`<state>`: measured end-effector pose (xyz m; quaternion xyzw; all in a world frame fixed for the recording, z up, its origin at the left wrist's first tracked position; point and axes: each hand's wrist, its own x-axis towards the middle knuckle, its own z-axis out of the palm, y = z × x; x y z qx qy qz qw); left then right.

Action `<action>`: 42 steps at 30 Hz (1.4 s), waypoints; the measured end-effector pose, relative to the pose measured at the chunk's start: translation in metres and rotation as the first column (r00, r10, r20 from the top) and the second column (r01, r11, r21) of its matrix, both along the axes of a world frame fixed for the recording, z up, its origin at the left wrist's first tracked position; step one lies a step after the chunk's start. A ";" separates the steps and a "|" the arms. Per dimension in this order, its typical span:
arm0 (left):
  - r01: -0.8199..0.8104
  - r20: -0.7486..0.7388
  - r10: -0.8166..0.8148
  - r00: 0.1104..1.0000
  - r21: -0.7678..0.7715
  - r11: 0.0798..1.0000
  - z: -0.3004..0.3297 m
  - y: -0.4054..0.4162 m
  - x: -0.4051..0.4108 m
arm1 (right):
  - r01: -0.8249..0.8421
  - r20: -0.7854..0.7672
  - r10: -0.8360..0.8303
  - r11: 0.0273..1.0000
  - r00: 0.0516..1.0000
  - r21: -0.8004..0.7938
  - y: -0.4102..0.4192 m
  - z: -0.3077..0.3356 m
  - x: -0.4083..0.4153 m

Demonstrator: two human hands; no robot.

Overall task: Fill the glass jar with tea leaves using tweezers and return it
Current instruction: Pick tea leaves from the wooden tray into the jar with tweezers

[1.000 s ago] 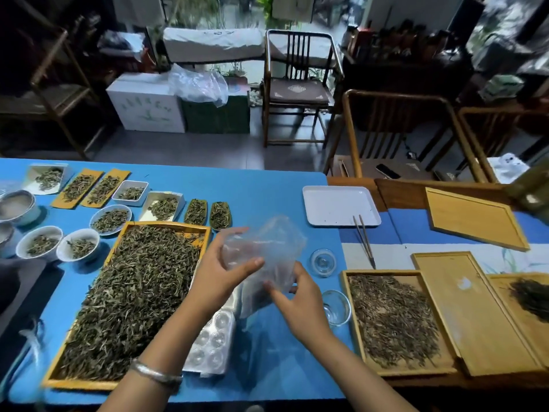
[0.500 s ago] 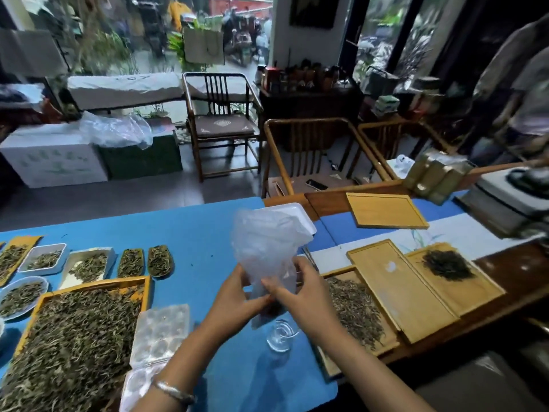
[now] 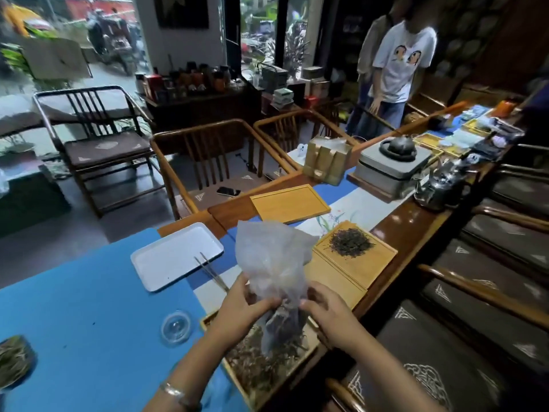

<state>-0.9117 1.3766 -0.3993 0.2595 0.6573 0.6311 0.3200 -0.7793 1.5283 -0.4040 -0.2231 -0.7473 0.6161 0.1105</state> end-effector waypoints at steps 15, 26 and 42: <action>-0.382 -0.109 0.369 0.923 -0.368 0.848 -0.140 0.187 -0.017 | -0.021 0.282 -0.054 0.966 0.958 0.257 0.185 -0.119 -0.066; -0.395 -0.141 0.378 0.915 -0.508 0.766 -0.194 0.236 -0.033 | -0.140 0.405 -0.058 0.887 0.912 0.441 0.219 -0.178 -0.087; -0.664 -0.355 0.567 0.744 -0.494 0.562 -0.130 0.032 0.006 | -0.379 0.402 0.173 0.768 0.899 0.516 0.147 -0.127 -0.048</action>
